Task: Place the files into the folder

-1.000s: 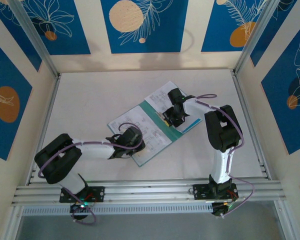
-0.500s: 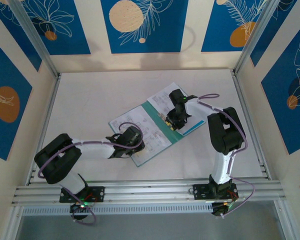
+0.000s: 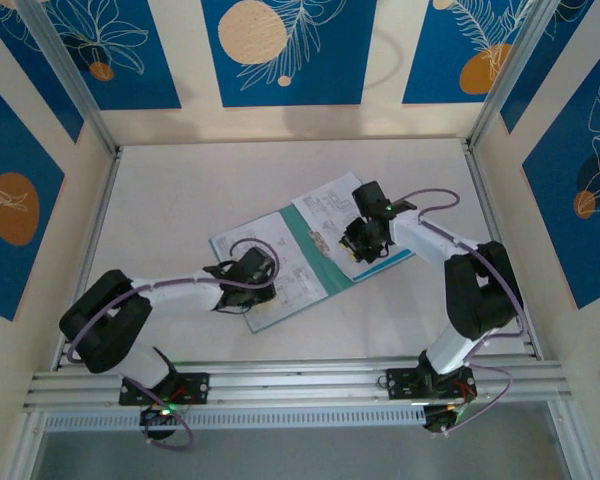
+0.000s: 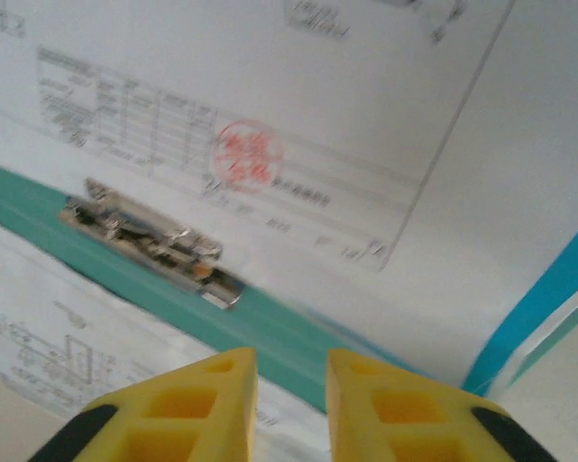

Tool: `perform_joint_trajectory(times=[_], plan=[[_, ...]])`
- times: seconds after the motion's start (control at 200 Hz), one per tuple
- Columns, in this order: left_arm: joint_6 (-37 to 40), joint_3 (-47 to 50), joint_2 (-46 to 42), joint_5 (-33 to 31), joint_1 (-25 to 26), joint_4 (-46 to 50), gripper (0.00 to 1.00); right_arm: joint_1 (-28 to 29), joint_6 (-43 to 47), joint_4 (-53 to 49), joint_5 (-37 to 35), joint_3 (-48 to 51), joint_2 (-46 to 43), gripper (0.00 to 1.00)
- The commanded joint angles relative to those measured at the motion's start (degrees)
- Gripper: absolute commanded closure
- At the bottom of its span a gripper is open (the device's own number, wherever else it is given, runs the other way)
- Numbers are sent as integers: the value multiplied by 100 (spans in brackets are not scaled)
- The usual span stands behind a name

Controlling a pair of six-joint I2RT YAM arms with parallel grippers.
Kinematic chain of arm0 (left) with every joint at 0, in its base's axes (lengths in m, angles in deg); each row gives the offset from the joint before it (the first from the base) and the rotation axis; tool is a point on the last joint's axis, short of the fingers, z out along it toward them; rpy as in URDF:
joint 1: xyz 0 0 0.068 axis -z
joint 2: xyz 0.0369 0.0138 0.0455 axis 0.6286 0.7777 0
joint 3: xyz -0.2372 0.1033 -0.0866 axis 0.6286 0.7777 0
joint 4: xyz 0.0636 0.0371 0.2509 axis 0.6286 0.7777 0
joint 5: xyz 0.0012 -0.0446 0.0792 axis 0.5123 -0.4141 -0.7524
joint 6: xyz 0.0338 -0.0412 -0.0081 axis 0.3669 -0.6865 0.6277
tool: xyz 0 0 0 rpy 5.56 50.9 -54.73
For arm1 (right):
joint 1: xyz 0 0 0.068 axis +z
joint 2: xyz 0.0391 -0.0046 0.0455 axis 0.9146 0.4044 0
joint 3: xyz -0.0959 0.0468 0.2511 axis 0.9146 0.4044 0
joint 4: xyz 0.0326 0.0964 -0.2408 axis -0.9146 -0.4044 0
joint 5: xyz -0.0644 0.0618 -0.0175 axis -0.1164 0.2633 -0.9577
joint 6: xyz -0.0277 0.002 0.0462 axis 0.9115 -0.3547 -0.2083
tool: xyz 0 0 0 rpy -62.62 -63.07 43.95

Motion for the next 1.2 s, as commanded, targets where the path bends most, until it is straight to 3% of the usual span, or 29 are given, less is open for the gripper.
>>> perform_joint_trajectory(times=[0.0, 0.155, 0.32, 0.505, 0.68, 0.91, 1.195], plan=[[675, -167, -145, -254, -261, 1020, 75, -2, 282, 447, 190, 395, -296, 77], [1219, -474, -168, -399, -557, 1509, 71, 198, 449, 686, 300, 797, -445, 84], [1371, -684, -348, -463, -689, 1720, 63, 644, 445, 925, 332, 1054, -566, 85], [980, -482, -1190, -569, -715, 1943, 45, 1013, 638, 983, 276, 864, -391, 85], [376, 360, -1997, 65, -978, 1599, 36, 1072, 817, 900, 434, 569, 59, 86], [-11, 1001, -2615, 538, -1156, 1326, 34, 1170, 668, 965, 522, 605, 440, 88], [-160, 1286, -2399, 906, -1182, 944, 32, 1181, 417, 720, 256, 868, 662, 91]])
